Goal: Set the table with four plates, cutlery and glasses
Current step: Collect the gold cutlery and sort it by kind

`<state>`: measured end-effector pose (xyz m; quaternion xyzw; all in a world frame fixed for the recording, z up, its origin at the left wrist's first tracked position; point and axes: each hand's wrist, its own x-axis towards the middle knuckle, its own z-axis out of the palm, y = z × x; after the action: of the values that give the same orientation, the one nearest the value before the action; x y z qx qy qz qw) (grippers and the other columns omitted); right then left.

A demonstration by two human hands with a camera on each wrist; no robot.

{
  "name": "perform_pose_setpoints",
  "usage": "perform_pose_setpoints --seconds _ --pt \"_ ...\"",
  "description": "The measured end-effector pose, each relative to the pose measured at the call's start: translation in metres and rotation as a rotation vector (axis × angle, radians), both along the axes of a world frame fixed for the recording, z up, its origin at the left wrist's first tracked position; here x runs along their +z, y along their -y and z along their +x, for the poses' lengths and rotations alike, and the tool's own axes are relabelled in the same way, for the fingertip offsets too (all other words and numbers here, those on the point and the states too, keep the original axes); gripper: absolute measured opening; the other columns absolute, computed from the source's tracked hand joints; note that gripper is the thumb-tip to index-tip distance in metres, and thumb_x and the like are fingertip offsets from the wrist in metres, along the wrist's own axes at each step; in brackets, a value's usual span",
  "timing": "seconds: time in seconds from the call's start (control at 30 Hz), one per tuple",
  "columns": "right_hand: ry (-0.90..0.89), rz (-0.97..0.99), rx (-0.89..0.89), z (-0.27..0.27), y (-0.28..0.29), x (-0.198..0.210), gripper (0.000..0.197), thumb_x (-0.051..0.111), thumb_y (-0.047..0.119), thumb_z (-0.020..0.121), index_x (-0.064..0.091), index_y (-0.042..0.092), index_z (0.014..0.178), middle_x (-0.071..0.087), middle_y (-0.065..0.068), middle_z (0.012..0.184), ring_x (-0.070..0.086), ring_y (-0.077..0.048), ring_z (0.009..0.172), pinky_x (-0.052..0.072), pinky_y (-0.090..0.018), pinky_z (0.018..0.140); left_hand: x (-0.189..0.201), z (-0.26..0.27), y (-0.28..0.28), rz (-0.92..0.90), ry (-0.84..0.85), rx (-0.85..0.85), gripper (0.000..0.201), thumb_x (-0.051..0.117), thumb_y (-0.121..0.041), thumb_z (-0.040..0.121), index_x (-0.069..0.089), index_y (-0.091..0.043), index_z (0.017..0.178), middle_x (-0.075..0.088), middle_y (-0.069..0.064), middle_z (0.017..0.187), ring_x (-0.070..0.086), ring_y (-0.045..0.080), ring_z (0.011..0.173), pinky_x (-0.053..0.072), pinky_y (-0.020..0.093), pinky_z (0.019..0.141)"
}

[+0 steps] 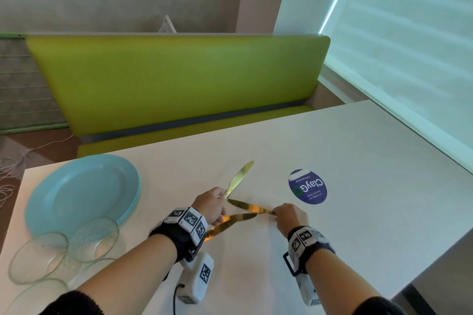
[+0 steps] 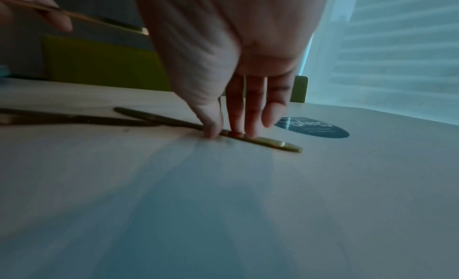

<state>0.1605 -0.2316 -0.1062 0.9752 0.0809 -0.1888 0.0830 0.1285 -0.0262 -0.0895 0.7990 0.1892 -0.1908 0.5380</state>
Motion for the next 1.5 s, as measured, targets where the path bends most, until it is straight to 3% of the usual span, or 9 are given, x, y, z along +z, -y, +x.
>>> perform_pose_setpoints --seconds 0.1,0.4,0.5,0.63,0.8,1.1,1.2,1.4,1.5 --pt "0.018 -0.041 -0.004 -0.003 0.004 -0.004 0.033 0.037 0.01 0.095 0.062 0.015 0.117 0.064 -0.005 0.118 0.061 -0.025 0.111 0.048 -0.031 0.089 0.001 0.001 0.006 -0.017 -0.007 0.025 0.022 0.033 -0.011 0.093 0.054 -0.015 0.088 0.054 0.001 0.073 0.05 0.014 0.05 0.044 0.023 0.049" --pt "0.006 -0.03 -0.184 -0.032 0.021 0.009 0.032 0.041 0.008 0.092 0.062 0.009 0.116 0.065 -0.009 0.117 0.062 -0.026 0.109 0.049 -0.03 0.088 0.017 -0.007 0.016 0.097 0.085 -0.043 0.016 0.04 -0.021 0.096 0.053 -0.014 0.093 0.053 -0.004 0.066 0.049 0.013 0.05 0.039 0.02 0.049" --pt "-0.015 0.207 -0.431 -0.039 0.019 0.022 0.024 0.054 0.019 0.085 0.068 0.008 0.101 0.068 -0.007 0.094 0.063 -0.023 0.085 0.051 -0.027 0.074 0.022 -0.018 0.018 0.075 0.102 -0.011 0.017 0.039 -0.018 0.096 0.055 -0.017 0.09 0.053 -0.003 0.065 0.049 0.013 0.05 0.042 0.02 0.049" --pt "-0.182 0.896 -0.718 -0.055 0.0 0.043 0.017 0.062 0.013 0.084 0.066 0.006 0.07 0.067 -0.009 0.069 0.065 -0.018 0.057 0.058 -0.026 0.063 0.028 -0.035 0.022 -0.07 0.083 0.12 0.015 0.043 -0.013 0.095 0.056 -0.009 0.094 0.056 0.004 0.07 0.054 0.017 0.051 0.046 0.02 0.04" --pt "-0.325 1.3 -0.789 -0.095 -0.035 0.059 0.017 0.059 0.005 0.088 0.062 0.003 0.071 0.063 -0.013 0.066 0.058 -0.011 0.039 0.052 -0.02 0.044 0.035 -0.062 0.031 -0.114 0.035 0.014 0.018 0.044 -0.017 0.096 0.059 -0.007 0.1 0.06 0.006 0.083 0.061 0.022 0.067 0.057 0.032 0.062" --pt "-0.412 1.289 -0.726 -0.137 -0.065 0.058 0.023 0.051 0.0 0.09 0.057 0.004 0.068 0.058 -0.012 0.061 0.056 -0.019 0.049 0.05 -0.025 0.049 0.033 -0.098 0.03 0.116 0.075 -0.153 0.024 0.049 -0.028 0.092 0.051 -0.023 0.068 0.06 0.003 0.082 0.056 0.023 0.084 0.045 0.031 0.083" --pt "-0.439 1.296 -0.726 -0.146 -0.073 0.058 0.027 0.047 -0.001 0.092 0.054 0.005 0.067 0.055 -0.01 0.059 0.053 -0.017 0.046 0.049 -0.023 0.046 0.031 -0.104 0.023 0.131 0.064 -0.171 0.017 0.049 -0.029 0.091 0.054 -0.02 0.077 0.061 0.005 0.086 0.06 0.026 0.09 0.046 0.033 0.086" --pt "-0.47 1.211 -0.662 -0.144 -0.091 0.057 0.024 0.048 0.009 0.095 0.055 0.009 0.073 0.058 -0.007 0.064 0.054 -0.015 0.051 0.051 -0.021 0.05 0.03 -0.099 0.004 0.187 0.082 -0.169 0.019 0.043 -0.023 0.096 0.058 -0.012 0.094 0.062 0.006 0.095 0.057 0.023 0.089 0.044 0.028 0.08" --pt "-0.465 1.1 -0.602 -0.134 -0.094 0.049 0.019 0.063 0.025 0.089 0.059 0.015 0.074 0.062 0.0 0.068 0.056 -0.011 0.052 0.051 -0.018 0.047 0.032 -0.091 -0.007 0.091 0.073 -0.024 0.018 0.04 -0.02 0.098 0.054 -0.01 0.1 0.067 0.006 0.086 0.062 0.022 0.067 0.053 0.029 0.058"
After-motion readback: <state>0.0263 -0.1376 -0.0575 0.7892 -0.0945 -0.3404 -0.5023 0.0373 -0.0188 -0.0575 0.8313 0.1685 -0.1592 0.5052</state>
